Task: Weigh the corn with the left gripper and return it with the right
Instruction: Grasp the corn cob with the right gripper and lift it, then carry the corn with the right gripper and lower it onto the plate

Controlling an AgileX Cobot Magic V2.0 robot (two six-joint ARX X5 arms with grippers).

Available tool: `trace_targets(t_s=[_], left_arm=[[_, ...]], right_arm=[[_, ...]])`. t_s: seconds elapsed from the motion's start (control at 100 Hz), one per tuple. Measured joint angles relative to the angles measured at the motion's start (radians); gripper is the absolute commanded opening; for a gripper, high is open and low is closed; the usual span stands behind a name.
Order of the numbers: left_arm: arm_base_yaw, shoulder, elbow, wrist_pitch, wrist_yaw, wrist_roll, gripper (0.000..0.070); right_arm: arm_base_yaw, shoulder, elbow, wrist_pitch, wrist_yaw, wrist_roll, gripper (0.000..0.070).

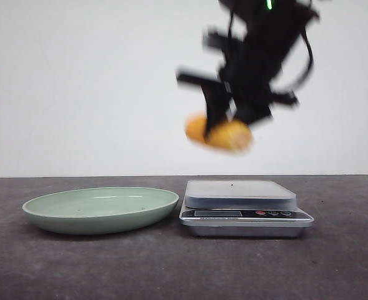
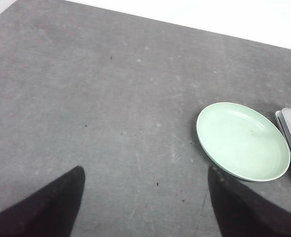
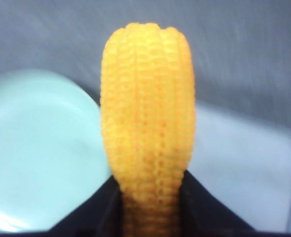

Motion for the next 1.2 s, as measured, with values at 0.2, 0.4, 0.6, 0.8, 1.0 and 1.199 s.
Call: trace_targets(t_s=[0.2, 0.4, 0.6, 0.8, 1.0, 1.199], left_arm=[[0.000, 0.000, 0.000, 0.014, 0.000, 0.000, 0.0476], [0.000, 0.000, 0.000, 0.032, 0.000, 0.000, 0.0476], [0.000, 0.000, 0.000, 0.032, 0.000, 0.000, 0.0476], [0.000, 0.000, 0.000, 0.031, 0.000, 0.000, 0.0476], [0.000, 0.000, 0.000, 0.030, 0.000, 0.000, 0.0476], [0.000, 0.000, 0.000, 0.003, 0.000, 0.000, 0.0476]], right_arm=[[0.090, 0.011, 0.194, -0.025, -0.020, -0.001, 0.0000], [0.212, 0.171, 0.323, -0.013, 0.021, 0.031, 0.0000], [0.279, 0.315, 0.327, 0.005, 0.119, 0.142, 0.0000], [0.284, 0.388, 0.327, -0.027, 0.177, 0.216, 0.0000], [0.271, 0.426, 0.327, -0.098, 0.183, 0.223, 0.0000], [0.266, 0.441, 0.327, -0.089, 0.164, 0.225, 0.0011]])
